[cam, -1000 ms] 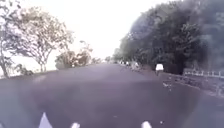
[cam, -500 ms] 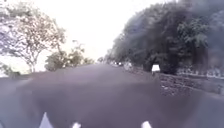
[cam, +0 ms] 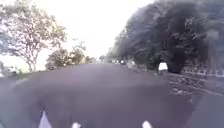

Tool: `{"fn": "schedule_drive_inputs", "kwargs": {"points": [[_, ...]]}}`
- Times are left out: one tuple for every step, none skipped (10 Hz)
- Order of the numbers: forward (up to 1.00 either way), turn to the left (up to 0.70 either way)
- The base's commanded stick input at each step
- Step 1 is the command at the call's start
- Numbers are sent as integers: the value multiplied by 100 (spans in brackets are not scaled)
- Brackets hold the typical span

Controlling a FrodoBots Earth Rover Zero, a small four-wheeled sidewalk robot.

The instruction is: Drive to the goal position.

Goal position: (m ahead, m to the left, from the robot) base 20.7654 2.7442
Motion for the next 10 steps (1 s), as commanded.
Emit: {"fn": "schedule_drive_inputs", "kwargs": {"points": [[85, 0], [85, 0], [85, 0], [85, 0], [85, 0], [85, 0], [85, 0], [85, 0], [85, 0], [85, 0]]}}
